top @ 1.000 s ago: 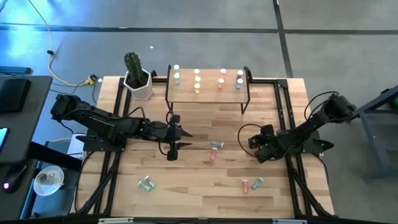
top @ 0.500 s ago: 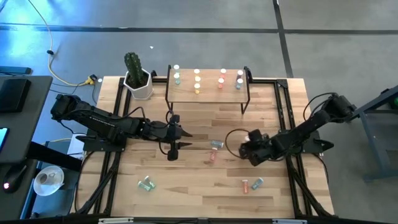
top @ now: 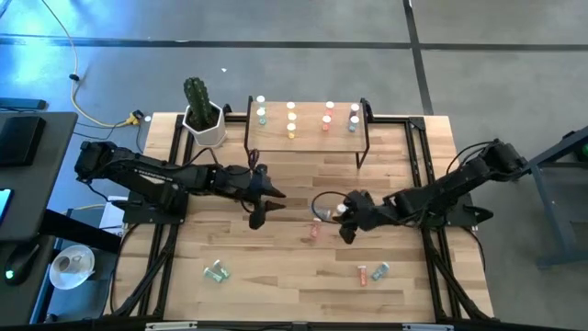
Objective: Pick and place medicine bottles onto shelf by color
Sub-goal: Put the yellow pill bottle on the shelf aligned with the other yellow pill bottle
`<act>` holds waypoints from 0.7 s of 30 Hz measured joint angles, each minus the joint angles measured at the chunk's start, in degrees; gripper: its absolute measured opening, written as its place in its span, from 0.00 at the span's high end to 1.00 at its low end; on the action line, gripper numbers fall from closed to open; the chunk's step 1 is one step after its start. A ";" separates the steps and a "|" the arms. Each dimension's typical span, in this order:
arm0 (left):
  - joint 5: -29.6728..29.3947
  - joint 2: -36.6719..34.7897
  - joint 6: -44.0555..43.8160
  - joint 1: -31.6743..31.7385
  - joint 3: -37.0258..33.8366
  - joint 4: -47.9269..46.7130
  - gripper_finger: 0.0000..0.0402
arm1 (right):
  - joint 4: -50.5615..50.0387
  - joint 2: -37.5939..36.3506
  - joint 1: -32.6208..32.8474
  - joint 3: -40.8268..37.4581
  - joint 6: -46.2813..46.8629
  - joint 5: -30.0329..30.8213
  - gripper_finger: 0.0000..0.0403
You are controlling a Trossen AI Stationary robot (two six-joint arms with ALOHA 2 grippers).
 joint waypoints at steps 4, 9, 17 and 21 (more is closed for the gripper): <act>3.81 0.00 -0.13 1.68 2.25 -1.23 0.63 | 2.88 0.00 -3.85 1.72 -7.42 -4.94 0.79; 5.55 0.00 3.43 2.55 5.08 -1.35 0.63 | 3.36 0.00 -7.64 4.16 -13.91 -7.61 0.79; 5.09 2.24 7.28 2.59 7.89 0.17 0.63 | 6.56 0.00 -10.41 6.10 -22.92 -12.56 0.79; 5.11 5.50 9.42 2.57 8.79 3.23 0.63 | 8.08 0.02 -11.03 6.13 -26.01 -13.85 0.79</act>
